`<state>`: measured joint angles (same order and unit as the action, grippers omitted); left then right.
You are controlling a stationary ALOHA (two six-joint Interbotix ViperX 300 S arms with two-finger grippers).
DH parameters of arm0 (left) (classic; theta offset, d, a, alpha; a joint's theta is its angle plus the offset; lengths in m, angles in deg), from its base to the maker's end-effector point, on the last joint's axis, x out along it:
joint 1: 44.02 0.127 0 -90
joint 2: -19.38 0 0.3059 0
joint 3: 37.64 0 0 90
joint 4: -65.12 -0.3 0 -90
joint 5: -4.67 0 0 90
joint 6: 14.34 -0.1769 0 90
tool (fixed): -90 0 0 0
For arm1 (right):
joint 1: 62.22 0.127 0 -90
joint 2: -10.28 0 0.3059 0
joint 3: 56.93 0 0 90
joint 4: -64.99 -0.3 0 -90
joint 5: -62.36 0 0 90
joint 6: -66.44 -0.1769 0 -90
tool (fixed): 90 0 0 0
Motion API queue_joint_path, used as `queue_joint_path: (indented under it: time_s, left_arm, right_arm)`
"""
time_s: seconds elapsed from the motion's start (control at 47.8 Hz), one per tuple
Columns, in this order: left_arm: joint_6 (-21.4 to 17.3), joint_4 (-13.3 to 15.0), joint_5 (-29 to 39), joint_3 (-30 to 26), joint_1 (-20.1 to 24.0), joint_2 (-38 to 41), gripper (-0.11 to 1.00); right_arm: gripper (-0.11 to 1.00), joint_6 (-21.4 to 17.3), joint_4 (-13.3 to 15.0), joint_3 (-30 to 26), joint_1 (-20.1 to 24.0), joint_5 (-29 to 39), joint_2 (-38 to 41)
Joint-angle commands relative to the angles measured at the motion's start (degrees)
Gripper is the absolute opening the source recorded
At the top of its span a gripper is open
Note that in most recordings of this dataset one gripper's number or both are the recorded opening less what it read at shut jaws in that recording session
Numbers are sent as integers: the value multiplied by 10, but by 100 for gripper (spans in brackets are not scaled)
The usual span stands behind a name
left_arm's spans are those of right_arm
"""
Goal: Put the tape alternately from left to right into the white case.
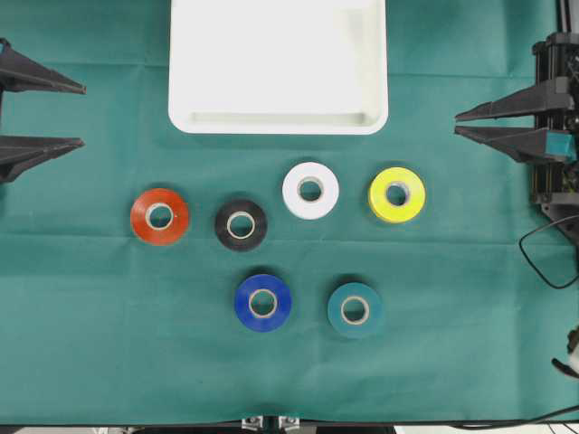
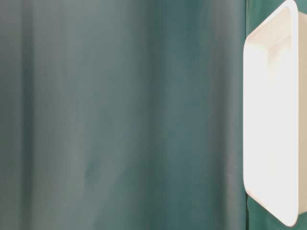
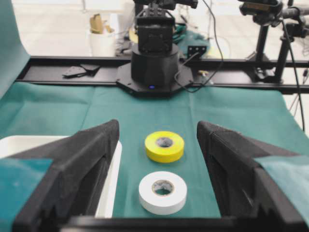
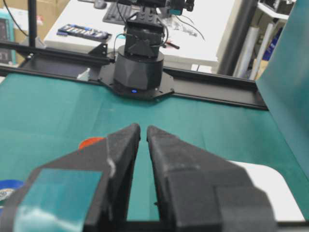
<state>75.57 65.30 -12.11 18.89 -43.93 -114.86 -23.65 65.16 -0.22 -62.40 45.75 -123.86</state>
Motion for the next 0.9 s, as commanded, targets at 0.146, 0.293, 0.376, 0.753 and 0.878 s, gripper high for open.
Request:
queue_joint_path:
  time_s: [0.146, 0.293, 0.376, 0.753, 0.878]
  left_arm:
    - [5, 14, -6, 1, -11, 4, 2]
    - [1, 14, -6, 2, -12, 7, -10]
    - [3, 14, -6, 4, -12, 6, -10]
    - [6, 14, -4, 4, -12, 10, -8]
    - [7, 14, -3, 4, -12, 18, 4]
  right_arm:
    - [3, -8, 0, 8, -3, -16, 4]
    - [-2, -7, 0, 9, -3, -13, 4]
    - [-2, -7, 0, 11, -3, -12, 4]
    - [-2, -8, -1, 11, -2, -11, 17]
    - [-2, -13, 0, 8, -2, -8, 22]
